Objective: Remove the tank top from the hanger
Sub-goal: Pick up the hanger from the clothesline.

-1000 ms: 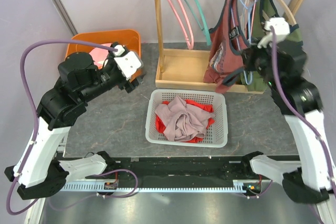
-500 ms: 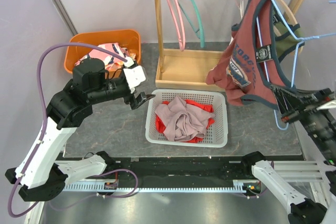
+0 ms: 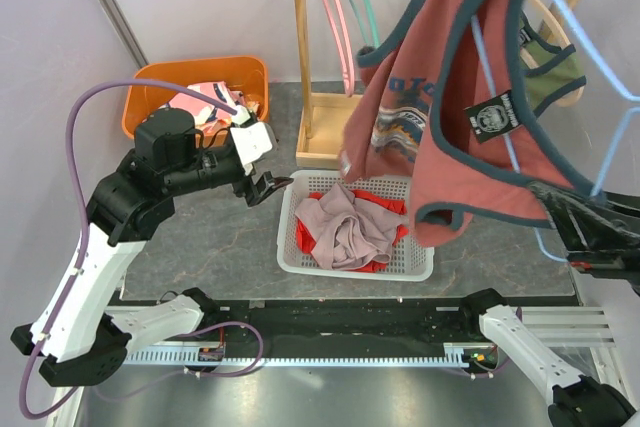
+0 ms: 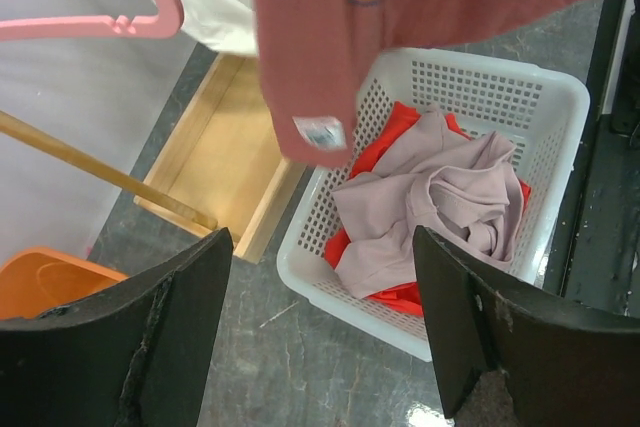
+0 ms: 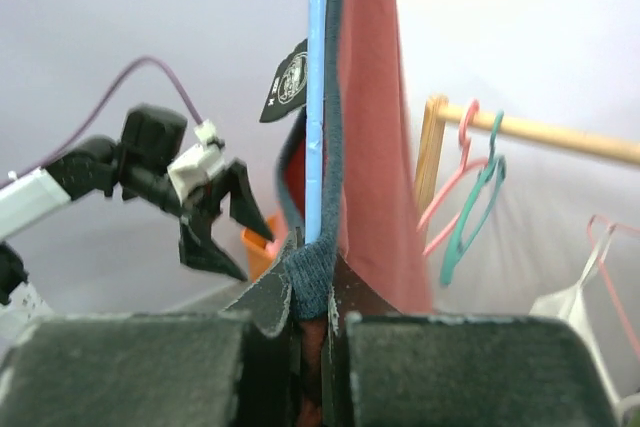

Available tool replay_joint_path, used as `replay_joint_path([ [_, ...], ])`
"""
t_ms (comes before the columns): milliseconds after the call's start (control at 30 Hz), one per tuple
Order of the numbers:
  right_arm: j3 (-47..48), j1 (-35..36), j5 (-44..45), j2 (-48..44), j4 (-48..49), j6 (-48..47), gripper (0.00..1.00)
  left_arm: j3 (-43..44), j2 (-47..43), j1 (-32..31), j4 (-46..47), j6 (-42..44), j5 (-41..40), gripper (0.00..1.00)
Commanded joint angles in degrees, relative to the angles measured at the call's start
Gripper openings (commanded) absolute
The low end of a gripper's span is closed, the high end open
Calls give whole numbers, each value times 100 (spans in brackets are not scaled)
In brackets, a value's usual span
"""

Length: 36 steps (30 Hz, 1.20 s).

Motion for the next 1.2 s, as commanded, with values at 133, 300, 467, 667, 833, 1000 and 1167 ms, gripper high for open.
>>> replay_joint_path([
  [133, 854, -11, -253, 338, 1961, 423, 0, 115, -128, 151, 61, -224, 304, 79],
  [300, 846, -64, -518, 418, 1831, 549, 0, 106, -145, 230, 69, -250, 392, 78],
  [467, 441, -134, -421, 277, 1690, 522, 0, 106, -163, 257, 61, -250, 401, 77],
  [667, 739, -161, -289, 522, 1725, 557, 0, 62, -181, 309, 61, -277, 471, 77],
  [833, 1186, -187, -272, 996, 1804, 636, 0, 80, -189, 336, 70, -312, 559, 77],
  [1000, 1311, -388, -228, 1339, 2216, 680, 0, 141, -198, 345, 78, -321, 612, 76],
  [1167, 1311, -503, -114, 1683, 2489, 689, 0, 185, -198, 353, 78, -338, 656, 76],
])
